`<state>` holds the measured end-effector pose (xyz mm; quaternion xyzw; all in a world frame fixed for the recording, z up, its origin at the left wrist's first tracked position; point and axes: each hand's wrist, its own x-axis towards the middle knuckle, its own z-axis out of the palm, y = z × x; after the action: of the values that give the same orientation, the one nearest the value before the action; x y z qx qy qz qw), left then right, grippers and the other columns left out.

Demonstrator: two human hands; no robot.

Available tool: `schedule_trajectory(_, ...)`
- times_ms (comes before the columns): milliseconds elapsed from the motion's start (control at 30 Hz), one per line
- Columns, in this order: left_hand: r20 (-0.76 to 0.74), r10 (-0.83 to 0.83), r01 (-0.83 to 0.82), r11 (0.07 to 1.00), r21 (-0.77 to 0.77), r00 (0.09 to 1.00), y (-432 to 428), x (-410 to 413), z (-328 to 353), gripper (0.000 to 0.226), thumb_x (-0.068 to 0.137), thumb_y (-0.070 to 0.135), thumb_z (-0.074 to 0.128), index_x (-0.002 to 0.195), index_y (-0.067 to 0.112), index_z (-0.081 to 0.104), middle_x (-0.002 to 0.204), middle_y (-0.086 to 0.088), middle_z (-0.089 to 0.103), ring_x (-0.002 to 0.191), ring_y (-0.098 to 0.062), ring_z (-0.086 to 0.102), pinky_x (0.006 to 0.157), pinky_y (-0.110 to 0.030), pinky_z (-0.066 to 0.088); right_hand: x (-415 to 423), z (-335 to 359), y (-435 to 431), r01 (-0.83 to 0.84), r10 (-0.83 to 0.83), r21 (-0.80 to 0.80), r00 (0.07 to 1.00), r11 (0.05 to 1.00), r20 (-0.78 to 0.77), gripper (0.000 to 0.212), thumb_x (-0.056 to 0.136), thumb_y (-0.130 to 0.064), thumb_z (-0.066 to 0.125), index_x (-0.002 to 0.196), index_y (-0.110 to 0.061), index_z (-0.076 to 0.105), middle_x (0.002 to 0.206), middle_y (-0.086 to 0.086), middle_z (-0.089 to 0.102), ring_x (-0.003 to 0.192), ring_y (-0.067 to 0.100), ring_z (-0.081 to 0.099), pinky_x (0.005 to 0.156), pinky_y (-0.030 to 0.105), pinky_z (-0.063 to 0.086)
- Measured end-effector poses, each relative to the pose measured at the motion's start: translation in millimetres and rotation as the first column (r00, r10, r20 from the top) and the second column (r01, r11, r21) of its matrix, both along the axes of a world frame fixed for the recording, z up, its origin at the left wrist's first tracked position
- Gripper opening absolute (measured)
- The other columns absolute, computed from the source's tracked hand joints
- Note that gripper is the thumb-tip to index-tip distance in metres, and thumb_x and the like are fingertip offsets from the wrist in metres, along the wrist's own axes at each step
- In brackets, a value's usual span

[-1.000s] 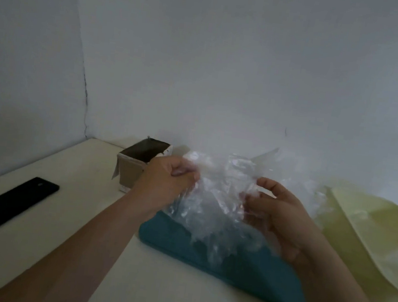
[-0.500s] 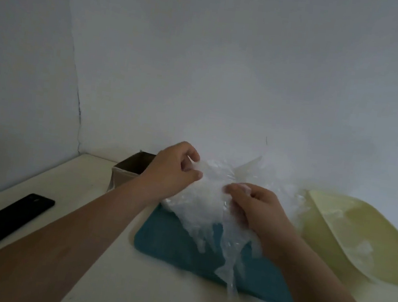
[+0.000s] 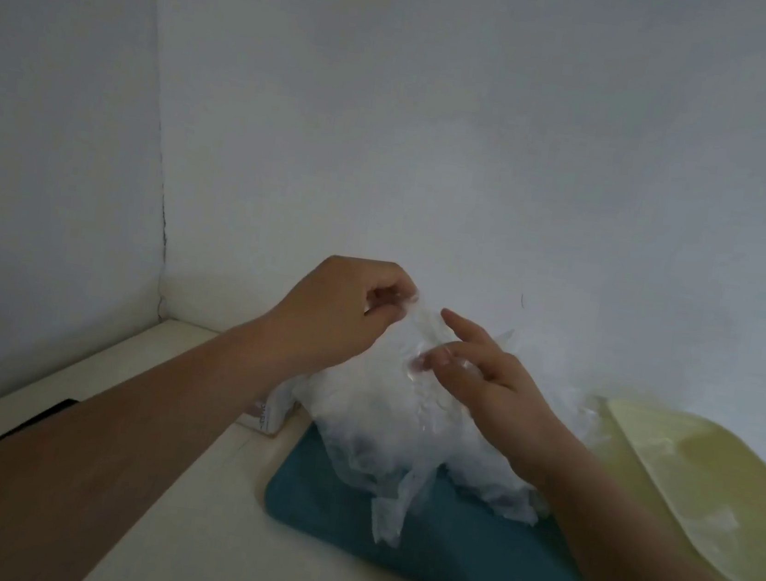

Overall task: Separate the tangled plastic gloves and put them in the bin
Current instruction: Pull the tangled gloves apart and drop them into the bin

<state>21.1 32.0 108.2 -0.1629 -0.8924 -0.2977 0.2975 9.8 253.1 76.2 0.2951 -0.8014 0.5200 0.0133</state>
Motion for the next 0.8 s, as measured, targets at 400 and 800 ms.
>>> schedule_trajectory(400,0.307,-0.125,0.000,0.926,0.378,0.944,30,-14,-19,0.041,0.080,0.029,0.091,0.117,0.027,0.073,0.100,0.005,0.073,0.087,-0.005,0.070,0.079,-0.024,0.059,-6,6,34,0.090,-0.060,-0.195,0.986,0.977,0.156,0.026,0.105,-0.024,0.058,0.103,-0.011,0.080,0.097,0.007,0.079,0.093,0.024,0.075,0.089,0.035,0.058)
schedule_trajectory(800,0.378,-0.157,-0.227,0.574,0.787,0.913,25,-35,-52,0.017,0.096,0.019,0.076,0.112,0.014,0.076,0.099,-0.004,0.073,0.079,-0.013,0.065,0.065,-0.025,0.058,-35,-35,46,0.351,-0.288,-0.151,0.899,0.924,0.329,0.032,0.102,-0.016,0.053,0.085,-0.011,0.079,0.073,0.004,0.069,0.044,0.005,0.047,0.044,0.021,0.035)
